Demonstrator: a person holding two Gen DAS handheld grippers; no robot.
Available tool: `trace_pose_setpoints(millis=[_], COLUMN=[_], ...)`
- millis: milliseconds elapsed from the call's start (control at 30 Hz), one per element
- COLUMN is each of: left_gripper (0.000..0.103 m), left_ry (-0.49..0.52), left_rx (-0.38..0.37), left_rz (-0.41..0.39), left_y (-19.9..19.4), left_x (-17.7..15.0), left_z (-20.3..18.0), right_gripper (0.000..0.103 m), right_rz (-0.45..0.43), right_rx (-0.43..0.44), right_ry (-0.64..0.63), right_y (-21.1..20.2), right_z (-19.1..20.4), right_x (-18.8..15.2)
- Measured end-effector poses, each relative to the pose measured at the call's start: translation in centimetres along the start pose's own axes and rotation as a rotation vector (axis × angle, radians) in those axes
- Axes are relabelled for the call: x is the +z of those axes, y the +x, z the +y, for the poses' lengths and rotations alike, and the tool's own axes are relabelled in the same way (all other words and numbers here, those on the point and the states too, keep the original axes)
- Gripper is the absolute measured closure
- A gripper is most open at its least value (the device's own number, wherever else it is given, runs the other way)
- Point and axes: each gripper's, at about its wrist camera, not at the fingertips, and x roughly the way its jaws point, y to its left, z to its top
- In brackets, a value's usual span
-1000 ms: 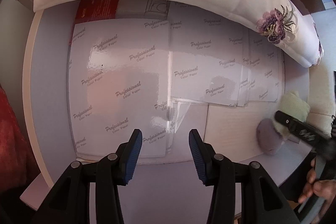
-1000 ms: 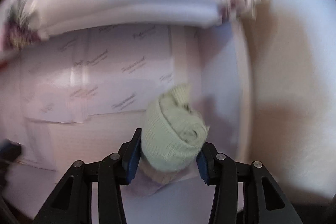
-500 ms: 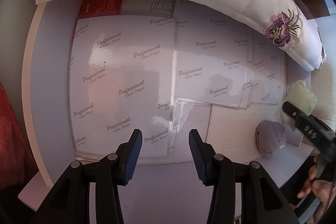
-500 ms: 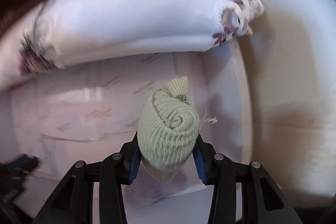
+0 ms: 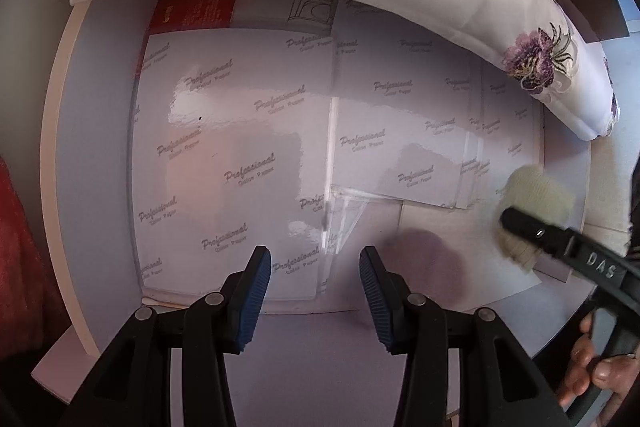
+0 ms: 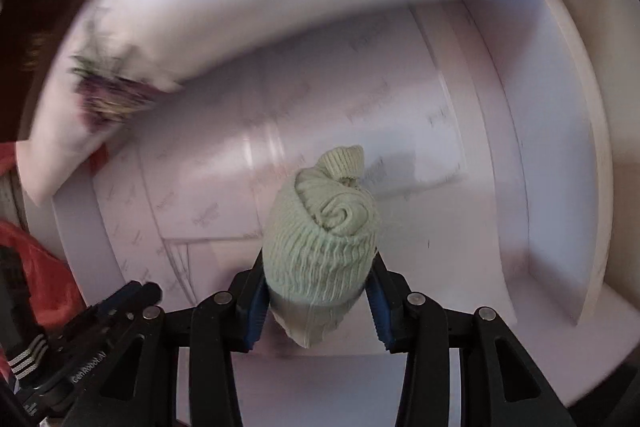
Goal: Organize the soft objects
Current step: 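Grasp the lilac knit item with the left tool while the right holds green knit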
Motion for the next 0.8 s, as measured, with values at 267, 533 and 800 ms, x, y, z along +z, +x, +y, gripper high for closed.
trace_pose_setpoints(millis=[267, 533, 800], left_gripper=[0.056, 0.045, 0.022], left_ry=[0.010, 0.076, 0.230], left_rx=[0.000, -0.048, -0.070], left_rz=[0.001, 0.009, 0.043], left_y=[0.5, 0.5, 2.1], left_x=[0.1, -0.1, -1.0], left_z=[0.0, -1.8, -5.3], right_gripper=[0.059, 0.059, 0.059], right_rz=[-0.023, -0.016, -0.022], right_rx=[-0.197, -0.252, -0.232], right_ry=[-0.070, -0.076, -0.067], right_y=[0.5, 1.5, -0.1], right_z=[0.6, 1.2, -1.1], right_x=[0.9, 1.9, 1.3])
